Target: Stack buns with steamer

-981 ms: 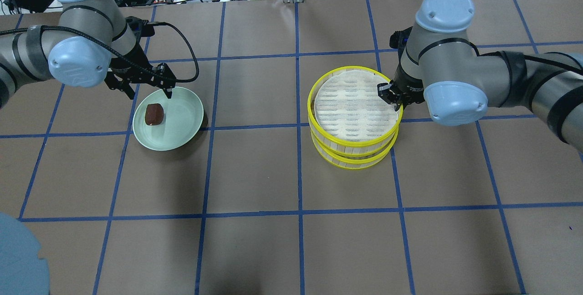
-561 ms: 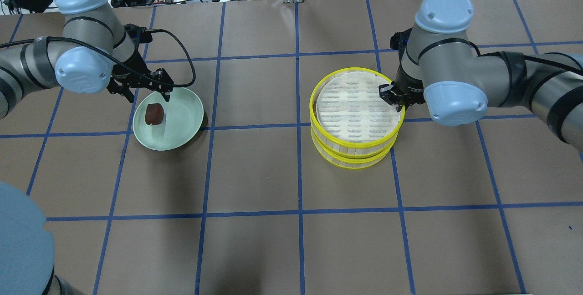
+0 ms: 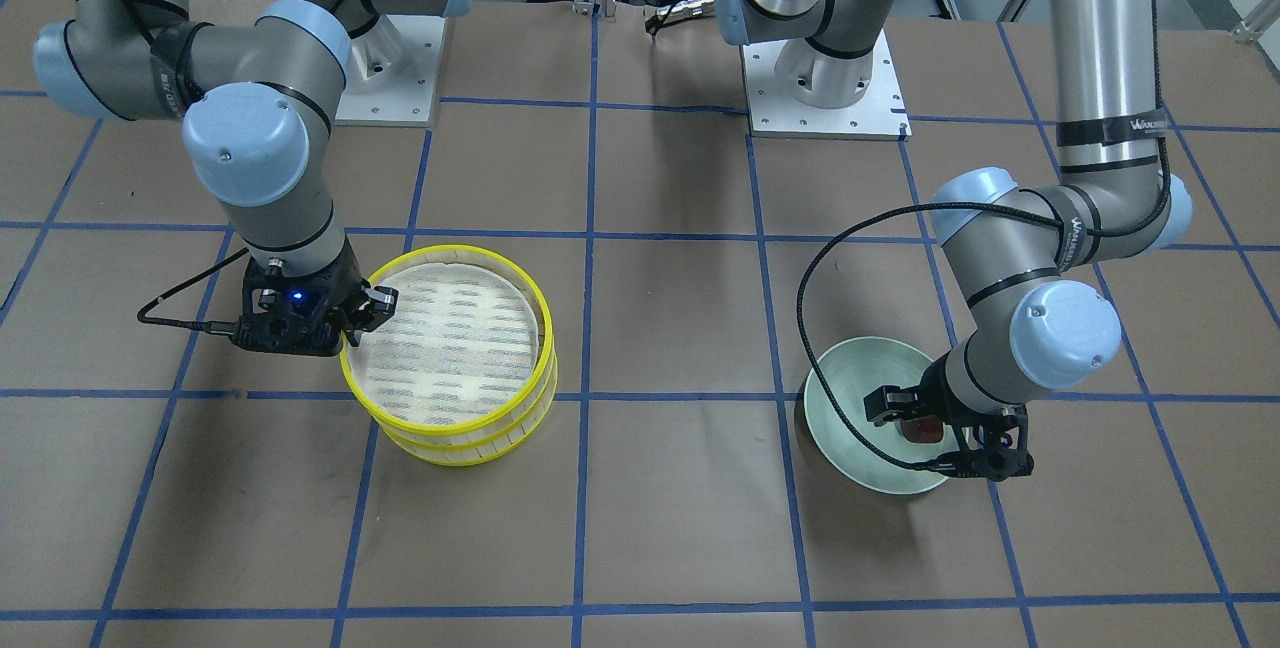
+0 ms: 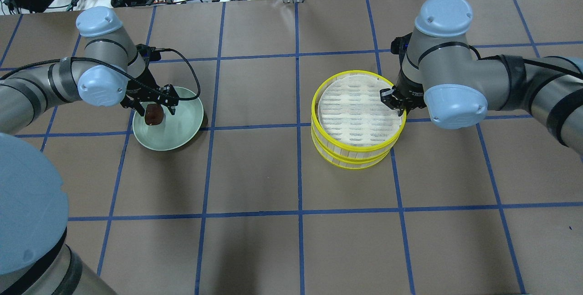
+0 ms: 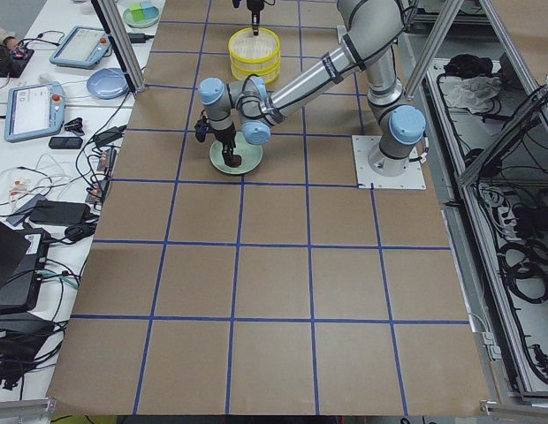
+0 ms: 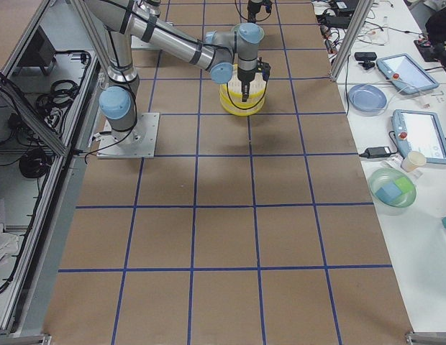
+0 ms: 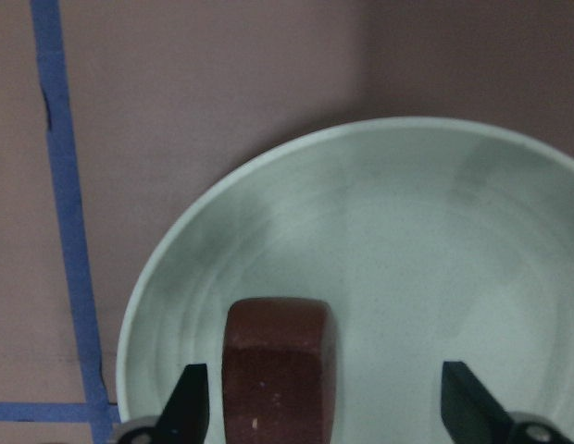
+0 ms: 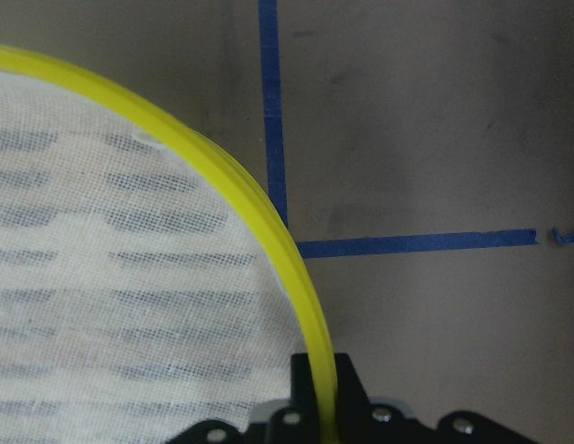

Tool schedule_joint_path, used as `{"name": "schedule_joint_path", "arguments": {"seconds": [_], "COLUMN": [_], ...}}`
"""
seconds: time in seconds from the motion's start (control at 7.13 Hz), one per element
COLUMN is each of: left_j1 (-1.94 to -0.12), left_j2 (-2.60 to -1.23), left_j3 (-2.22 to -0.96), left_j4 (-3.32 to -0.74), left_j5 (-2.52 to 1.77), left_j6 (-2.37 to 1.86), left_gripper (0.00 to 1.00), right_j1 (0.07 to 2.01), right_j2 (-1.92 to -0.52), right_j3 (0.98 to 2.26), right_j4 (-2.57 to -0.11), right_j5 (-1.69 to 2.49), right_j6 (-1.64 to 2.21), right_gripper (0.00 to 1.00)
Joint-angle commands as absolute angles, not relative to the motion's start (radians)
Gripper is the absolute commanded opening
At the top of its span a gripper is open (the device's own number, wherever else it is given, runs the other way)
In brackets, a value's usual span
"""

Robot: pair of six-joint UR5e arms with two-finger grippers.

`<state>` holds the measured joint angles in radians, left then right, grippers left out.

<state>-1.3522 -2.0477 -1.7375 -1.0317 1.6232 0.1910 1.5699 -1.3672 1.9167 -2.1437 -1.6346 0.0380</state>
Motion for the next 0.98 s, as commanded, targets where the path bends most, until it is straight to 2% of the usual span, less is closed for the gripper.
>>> {"name": "schedule_joint_path", "arguments": {"seconds": [0.0,0.14,0.28,0.42,0.7,0.84], "left_j1": [-1.351,-1.348,-1.339,-1.347,-1.400,-1.463], "left_j2": [-2.046,-2.043,-2.028,-2.010,-1.927,-1.883], "left_j3": [-1.738,-1.736,-1.732,-1.721,-1.712,-1.672], "left_j4": [-1.029,-1.028,-1.028,-1.041,-1.090,-1.192], "left_j5": [1.624,1.624,1.624,1.635,1.618,1.589], "left_j6": [0.195,0.216,0.239,0.220,0.163,0.061], "left_gripper": [0.00,0.00,0.00,0.00,0.00,0.00], "right_j1": [1.571,1.571,1.571,1.571,1.568,1.568], "right_j2": [-1.367,-1.364,-1.361,-1.359,-1.382,-1.431], "right_j3": [1.921,1.921,1.919,1.914,1.815,1.683], "right_j4": [-2.132,-2.114,-2.109,-2.109,-2.029,-1.850], "right_j5": [-1.634,-1.637,-1.663,-1.704,-1.700,-1.695], "right_j6": [0.037,0.037,0.037,0.038,0.040,0.038], "right_gripper": [0.00,0.00,0.46,0.99,1.00,1.00]}}
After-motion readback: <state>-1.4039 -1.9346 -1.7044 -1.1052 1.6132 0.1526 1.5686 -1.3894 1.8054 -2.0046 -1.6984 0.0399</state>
